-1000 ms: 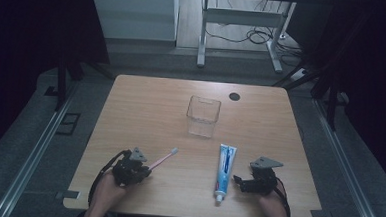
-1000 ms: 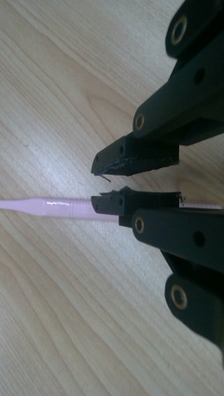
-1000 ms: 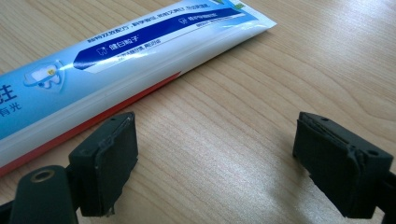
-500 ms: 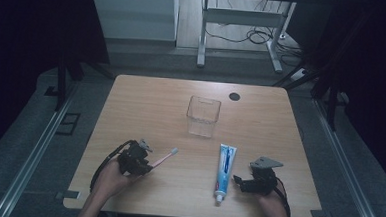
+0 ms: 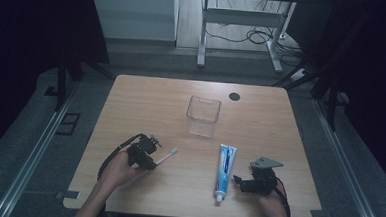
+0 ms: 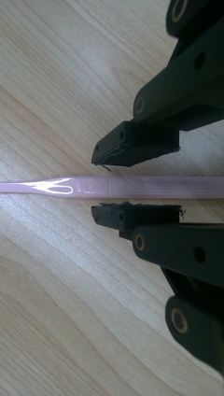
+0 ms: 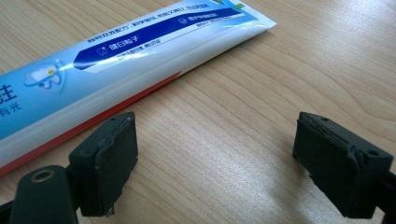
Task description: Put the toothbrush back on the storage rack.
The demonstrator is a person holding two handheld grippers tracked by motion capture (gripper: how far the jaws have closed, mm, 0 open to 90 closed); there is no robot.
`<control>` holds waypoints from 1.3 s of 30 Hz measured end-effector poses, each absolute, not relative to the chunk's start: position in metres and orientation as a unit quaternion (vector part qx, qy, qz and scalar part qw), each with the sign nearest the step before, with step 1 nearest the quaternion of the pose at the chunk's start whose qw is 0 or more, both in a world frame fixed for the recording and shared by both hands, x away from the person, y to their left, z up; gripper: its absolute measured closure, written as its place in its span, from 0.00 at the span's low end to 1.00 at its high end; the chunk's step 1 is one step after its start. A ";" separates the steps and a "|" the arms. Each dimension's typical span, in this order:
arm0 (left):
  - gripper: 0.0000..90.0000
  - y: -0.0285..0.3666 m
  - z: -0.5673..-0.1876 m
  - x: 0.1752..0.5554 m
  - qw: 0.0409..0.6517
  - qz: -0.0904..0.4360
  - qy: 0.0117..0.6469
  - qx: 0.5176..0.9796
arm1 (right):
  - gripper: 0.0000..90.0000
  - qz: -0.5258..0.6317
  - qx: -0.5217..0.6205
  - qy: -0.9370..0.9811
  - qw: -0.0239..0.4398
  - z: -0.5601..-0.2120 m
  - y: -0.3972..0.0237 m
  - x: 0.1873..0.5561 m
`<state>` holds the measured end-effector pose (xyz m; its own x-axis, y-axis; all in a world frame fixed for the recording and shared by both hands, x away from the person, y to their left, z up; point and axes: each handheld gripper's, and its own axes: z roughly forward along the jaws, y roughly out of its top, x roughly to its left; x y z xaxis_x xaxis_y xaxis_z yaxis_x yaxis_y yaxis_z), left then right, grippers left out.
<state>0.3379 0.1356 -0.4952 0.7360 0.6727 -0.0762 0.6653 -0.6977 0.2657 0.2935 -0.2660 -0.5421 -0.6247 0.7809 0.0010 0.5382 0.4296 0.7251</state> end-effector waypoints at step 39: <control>0.87 0.103 -0.499 0.371 0.020 -0.023 0.355 0.935 | 0.15 0.356 0.398 0.828 0.170 -0.542 -0.266 0.294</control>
<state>0.3710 0.1031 -0.4994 0.7474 0.6618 -0.0577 0.6637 -0.7477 0.0201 0.2936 -0.2660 -0.5421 -0.6251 0.7806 0.0014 0.5381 0.4296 0.7252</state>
